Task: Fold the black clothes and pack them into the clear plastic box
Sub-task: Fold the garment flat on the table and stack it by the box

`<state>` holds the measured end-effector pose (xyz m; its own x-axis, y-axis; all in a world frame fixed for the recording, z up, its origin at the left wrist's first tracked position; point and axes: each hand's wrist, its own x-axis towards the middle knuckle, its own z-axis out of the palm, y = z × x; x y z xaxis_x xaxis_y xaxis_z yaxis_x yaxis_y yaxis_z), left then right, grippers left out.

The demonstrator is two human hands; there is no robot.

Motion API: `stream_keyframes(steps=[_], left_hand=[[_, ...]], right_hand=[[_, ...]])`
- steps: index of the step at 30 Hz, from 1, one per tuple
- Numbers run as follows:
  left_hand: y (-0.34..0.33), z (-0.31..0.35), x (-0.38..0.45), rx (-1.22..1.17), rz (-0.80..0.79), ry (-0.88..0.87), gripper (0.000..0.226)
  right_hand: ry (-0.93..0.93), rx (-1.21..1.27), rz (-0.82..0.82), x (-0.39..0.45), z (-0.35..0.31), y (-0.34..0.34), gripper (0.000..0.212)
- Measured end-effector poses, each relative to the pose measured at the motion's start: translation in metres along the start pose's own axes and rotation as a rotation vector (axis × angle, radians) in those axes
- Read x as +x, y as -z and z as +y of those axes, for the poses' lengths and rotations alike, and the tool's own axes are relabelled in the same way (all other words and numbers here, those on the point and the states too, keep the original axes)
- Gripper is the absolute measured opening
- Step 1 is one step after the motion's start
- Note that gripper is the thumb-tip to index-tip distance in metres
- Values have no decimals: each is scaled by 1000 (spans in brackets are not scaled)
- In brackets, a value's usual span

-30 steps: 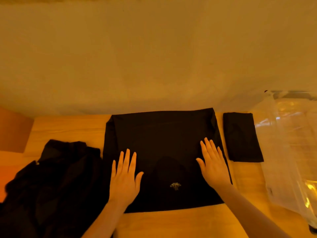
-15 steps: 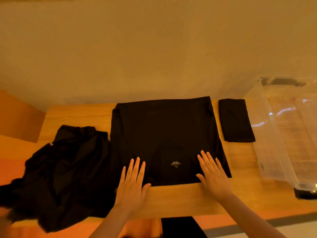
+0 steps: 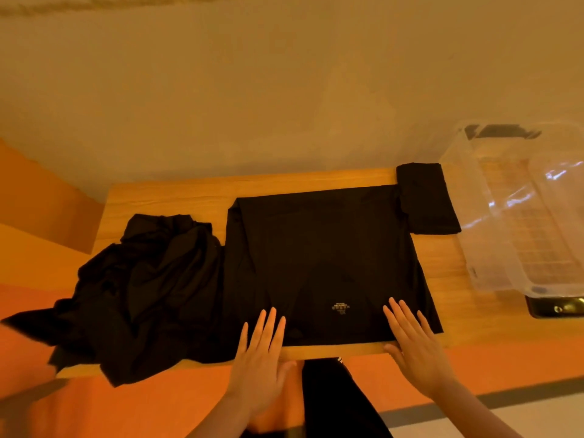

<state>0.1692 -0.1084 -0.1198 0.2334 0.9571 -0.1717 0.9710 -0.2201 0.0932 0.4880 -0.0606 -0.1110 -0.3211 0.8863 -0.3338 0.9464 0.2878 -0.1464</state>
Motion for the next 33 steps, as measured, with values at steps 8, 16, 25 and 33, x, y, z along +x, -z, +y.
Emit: stream_keyframes(steps=[8,16,25,33], left_hand=[[94,-71,137,-868,349,728,23],[95,-141,222,-683,97,575,39],[101,-173,238,-901,7,709,14],[98,-158,237,-1034,204,1027,25]], right_hand=[[-97,175,227,91,8,62,67],[74,91,81,181,1,85,67],[92,71,12,182,18,61,75],[92,79,17,179,13,64,70]])
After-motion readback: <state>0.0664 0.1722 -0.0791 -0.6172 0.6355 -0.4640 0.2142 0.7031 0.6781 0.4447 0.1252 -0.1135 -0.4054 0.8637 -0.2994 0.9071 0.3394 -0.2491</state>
